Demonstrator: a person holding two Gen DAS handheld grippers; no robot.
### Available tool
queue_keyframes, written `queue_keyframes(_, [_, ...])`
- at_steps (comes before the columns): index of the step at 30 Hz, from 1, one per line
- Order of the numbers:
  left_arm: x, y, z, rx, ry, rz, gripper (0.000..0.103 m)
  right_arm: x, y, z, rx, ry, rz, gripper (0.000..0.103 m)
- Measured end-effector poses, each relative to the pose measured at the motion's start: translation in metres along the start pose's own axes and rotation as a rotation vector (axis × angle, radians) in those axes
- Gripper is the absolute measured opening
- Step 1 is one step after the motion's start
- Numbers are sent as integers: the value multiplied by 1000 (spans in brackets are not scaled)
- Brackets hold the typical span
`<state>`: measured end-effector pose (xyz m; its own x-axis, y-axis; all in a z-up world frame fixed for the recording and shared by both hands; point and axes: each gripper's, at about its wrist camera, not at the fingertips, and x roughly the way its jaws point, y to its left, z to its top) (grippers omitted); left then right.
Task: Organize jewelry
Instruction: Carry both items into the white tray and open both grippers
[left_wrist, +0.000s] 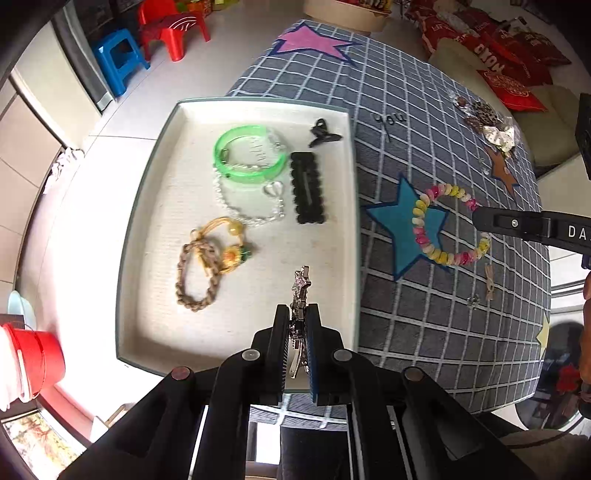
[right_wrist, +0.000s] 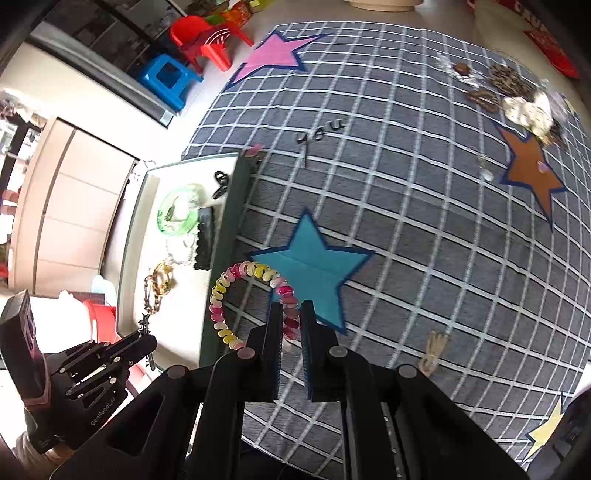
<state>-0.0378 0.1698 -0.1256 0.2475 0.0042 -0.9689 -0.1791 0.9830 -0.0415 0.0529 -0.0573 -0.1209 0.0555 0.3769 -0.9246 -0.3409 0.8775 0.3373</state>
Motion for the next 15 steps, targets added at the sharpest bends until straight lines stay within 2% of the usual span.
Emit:
queue_keyframes(7, [19, 56, -10, -69, 31, 52, 16, 51, 77, 11, -142, 84, 2, 10])
queue_keyframes(15, [53, 81, -8, -81, 78, 95, 16, 108, 117, 7, -249, 196, -59, 10])
